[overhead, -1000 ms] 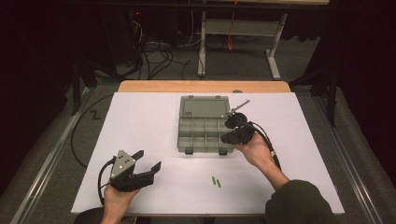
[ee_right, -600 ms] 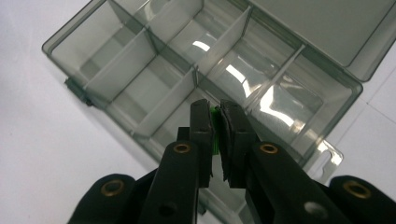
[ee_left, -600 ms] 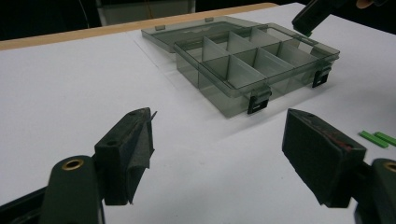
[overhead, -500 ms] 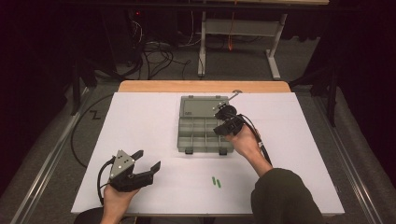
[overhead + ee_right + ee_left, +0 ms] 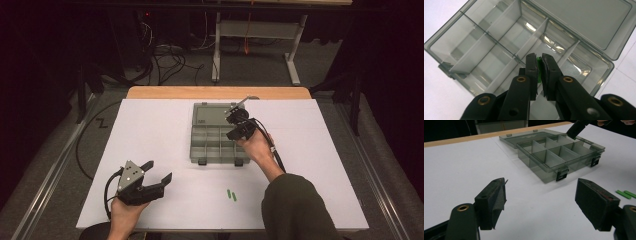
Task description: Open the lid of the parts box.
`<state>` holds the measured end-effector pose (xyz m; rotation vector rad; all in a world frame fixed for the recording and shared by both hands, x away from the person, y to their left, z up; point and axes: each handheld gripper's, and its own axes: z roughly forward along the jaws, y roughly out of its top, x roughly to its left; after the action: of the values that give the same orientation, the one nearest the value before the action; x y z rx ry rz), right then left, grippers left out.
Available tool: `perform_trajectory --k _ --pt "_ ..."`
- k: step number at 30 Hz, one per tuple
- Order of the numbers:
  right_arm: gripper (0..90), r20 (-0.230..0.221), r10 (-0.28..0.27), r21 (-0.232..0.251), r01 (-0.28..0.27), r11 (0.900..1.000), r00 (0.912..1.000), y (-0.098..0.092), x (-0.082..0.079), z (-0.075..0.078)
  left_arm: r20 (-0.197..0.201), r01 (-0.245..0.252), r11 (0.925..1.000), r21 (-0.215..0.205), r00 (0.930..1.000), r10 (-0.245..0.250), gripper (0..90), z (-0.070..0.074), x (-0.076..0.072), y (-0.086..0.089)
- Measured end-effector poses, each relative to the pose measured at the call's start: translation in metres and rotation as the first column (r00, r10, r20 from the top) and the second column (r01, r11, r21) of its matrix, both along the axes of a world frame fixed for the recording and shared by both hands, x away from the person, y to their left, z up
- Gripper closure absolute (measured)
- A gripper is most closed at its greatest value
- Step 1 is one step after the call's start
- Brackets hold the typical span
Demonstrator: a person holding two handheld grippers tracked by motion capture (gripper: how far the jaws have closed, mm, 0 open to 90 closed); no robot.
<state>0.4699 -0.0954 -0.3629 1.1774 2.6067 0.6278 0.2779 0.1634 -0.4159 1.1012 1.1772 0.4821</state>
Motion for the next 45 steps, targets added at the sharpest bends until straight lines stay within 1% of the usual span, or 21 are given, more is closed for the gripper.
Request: perform_trajectory --k 5,6,10,17,20,21,26,28,29,30,32,35,39,41,45 --pt "86.0 0.000 -0.001 -0.002 0.001 1.000 1.0000 0.001 0.004 -0.002 0.001 0.001 1.0000 -0.002 1.0000 -0.001 24.9 0.000 0.000 0.000" --pt "85.9 -0.005 -0.013 -0.004 0.013 1.000 0.9999 0.002 0.004 -0.002 0.001 0.001 1.0000 -0.002 1.0000 -0.001 25.0 0.000 0.000 0.000" --pt "85.8 -0.008 -0.011 -0.006 0.011 1.000 0.9999 0.002 0.007 -0.005 0.002 0.002 1.0000 -0.002 1.0000 -0.002 24.9 0.000 0.000 0.000" --pt "85.3 -0.016 -0.022 -0.006 0.022 1.000 0.9996 0.003 0.009 -0.007 0.001 0.002 1.0000 -0.002 1.0000 -0.002 24.9 0.000 0.000 0.000" --pt "81.7 -0.014 -0.014 -0.006 0.014 1.000 0.9998 0.002 0.009 -0.007 0.001 0.001 1.0000 -0.003 1.0000 -0.001 24.9 0.000 0.000 0.000" --pt "81.1 -0.018 -0.022 -0.004 0.022 1.000 0.9996 0.002 0.009 -0.007 0.001 0.002 1.0000 -0.003 1.0000 -0.002 24.9 0.000 0.000 0.000" --pt "80.2 -0.018 -0.020 0.002 0.020 1.000 0.9996 -0.001 0.007 -0.005 0.001 0.001 1.0000 -0.003 1.0000 -0.001 24.9 0.000 0.000 0.000" --pt "78.8 -0.022 -0.027 0.006 0.028 1.000 0.9994 -0.002 0.006 -0.004 0.001 0.001 1.0000 -0.003 1.0000 -0.001 24.9 0.000 0.000 0.000" --pt "77.9 -0.020 -0.020 0.007 0.020 1.000 0.9996 -0.003 0.005 -0.003 0.001 0.000 1.0000 -0.003 1.0000 0.000 24.9 0.000 0.000 0.000" --pt "77.3 -0.019 -0.028 0.013 0.028 1.000 0.9994 -0.003 0.004 -0.002 0.001 0.000 1.0000 -0.003 1.0000 0.000 24.9 0.000 0.000 0.000" --pt "75.8 -0.011 -0.020 0.017 0.020 1.000 0.9997 -0.006 0.001 -0.001 0.001 0.000 1.0000 -0.003 1.0000 0.000 24.9 0.000 0.000 0.000" --pt "73.4 -0.020 -0.032 0.032 0.032 0.999 0.9993 -0.010 -0.003 0.000 0.001 0.000 1.0000 -0.003 1.0000 0.000 24.9 0.000 0.000 0.000" --pt "70.4 -0.019 -0.042 0.052 0.043 0.998 0.9989 -0.017 -0.010 0.003 0.000 0.000 1.0000 -0.003 1.0000 0.000 24.9 0.000 0.000 0.000" --pt "69.5 -0.009 -0.041 0.064 0.042 0.997 0.9991 -0.020 -0.013 0.004 -0.001 -0.001 1.0000 -0.002 1.0000 0.001 24.9 0.000 0.000 0.000" --pt "67.7 -0.006 -0.043 0.081 0.043 0.996 0.9991 -0.026 -0.021 0.006 -0.002 -0.002 1.0000 -0.001 1.0000 0.002 24.9 0.000 0.000 0.000"
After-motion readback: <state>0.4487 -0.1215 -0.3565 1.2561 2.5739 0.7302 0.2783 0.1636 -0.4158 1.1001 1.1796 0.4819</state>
